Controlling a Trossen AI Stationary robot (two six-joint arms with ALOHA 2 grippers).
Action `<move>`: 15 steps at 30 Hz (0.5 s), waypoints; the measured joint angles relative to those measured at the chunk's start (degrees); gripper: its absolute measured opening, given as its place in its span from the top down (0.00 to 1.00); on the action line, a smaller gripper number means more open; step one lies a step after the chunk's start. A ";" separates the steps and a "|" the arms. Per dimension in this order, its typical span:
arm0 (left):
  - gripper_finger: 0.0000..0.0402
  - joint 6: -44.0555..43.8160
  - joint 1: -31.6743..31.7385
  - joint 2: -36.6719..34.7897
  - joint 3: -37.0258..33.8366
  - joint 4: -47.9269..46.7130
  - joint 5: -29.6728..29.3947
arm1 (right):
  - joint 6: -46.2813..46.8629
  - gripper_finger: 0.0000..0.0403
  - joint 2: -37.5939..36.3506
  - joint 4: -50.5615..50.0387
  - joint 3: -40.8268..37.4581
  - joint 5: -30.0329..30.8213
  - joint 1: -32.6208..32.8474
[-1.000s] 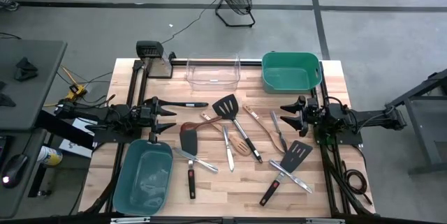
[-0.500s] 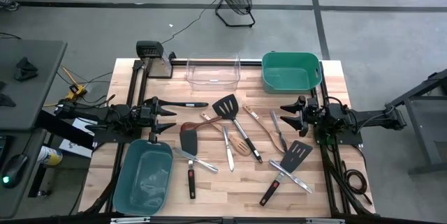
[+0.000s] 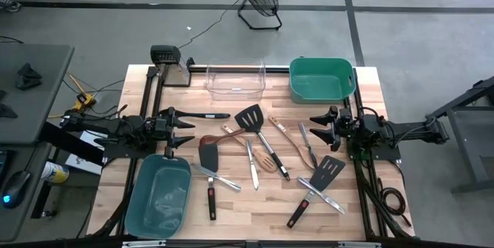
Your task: Pick & Place Kitchen Items
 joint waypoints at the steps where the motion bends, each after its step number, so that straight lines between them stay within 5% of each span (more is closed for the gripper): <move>1: 0.54 0.01 0.00 0.00 0.00 0.01 -0.01 | 0.00 0.34 0.00 0.00 0.00 0.00 0.00; 9: 0.54 0.00 0.00 -0.01 0.00 0.00 0.02 | 0.71 0.34 0.00 0.04 0.00 -0.01 0.00; 15: 0.54 0.01 0.02 -0.01 0.00 0.01 0.00 | 15.32 0.34 0.00 -0.03 0.00 -6.20 -0.02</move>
